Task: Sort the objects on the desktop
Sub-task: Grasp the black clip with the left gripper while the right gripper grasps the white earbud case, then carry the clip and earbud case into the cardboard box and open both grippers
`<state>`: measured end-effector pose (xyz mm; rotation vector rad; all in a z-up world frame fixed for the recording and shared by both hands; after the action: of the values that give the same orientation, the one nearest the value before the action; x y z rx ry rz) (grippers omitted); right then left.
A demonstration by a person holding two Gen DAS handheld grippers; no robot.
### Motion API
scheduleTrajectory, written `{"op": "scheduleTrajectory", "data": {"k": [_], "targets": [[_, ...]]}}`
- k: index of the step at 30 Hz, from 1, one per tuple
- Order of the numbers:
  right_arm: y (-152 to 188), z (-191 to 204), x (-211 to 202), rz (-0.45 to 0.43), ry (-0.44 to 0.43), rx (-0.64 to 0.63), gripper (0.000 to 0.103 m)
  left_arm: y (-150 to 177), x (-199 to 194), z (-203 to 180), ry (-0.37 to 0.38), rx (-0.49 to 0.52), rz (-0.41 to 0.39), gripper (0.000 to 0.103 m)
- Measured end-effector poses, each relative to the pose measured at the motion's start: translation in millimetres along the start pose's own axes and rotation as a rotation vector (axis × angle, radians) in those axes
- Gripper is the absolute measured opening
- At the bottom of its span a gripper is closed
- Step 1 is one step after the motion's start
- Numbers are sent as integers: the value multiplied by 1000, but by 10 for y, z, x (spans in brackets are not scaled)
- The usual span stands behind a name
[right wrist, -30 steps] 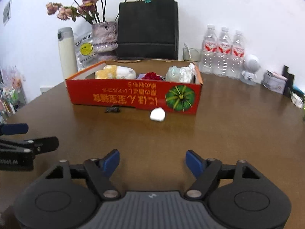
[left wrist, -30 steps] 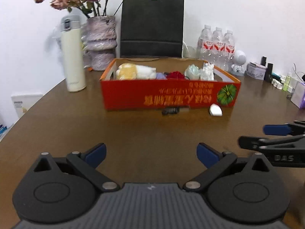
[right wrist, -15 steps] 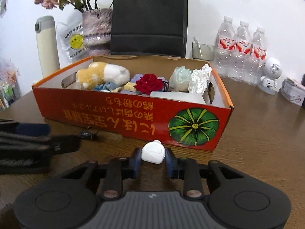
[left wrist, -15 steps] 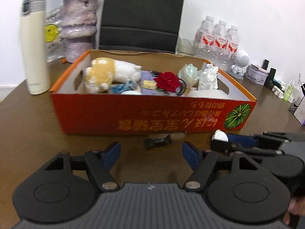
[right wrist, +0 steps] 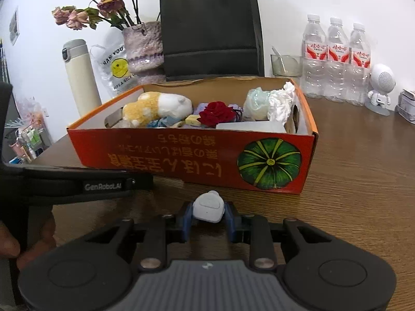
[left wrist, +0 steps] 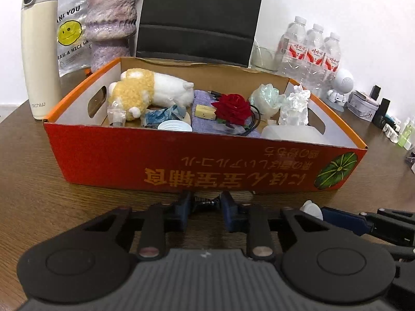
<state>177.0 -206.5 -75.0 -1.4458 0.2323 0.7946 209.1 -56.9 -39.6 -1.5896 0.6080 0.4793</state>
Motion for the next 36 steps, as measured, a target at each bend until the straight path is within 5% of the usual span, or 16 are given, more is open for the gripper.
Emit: {"op": "scheduleTrajectory", "data": {"k": [4,7,18,25,36], "targets": [[-22,10,-35,-15,-1,4,26,22,-73,-22,12,-23,0,19],[-33,49,-73,-33,-6,-11,26,77,-221,-30,-2,-11,-29,6],[184,316,-567,-99,-23,13,26,571,-1060,280,-19,-57,-53,4],[508,669,-1062,-150,-51,-17,26,705,-1939,31,-41,62,-298,4],[347,798,-1623,-304,-18,-40,26,544,-2269,-95,-6,79,-399,4]]}}
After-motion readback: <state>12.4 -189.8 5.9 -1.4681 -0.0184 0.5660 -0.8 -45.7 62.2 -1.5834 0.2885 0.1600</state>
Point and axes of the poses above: each gripper's, at about its wrist camera, not at the fingertips, and x roughly the way its jaws point, z to its left, y to its underside, the point moved 8 cm from there along x, roughly the way its jaws point, and after that the axes turned 2 degrees about x, right-handed, at the moved point
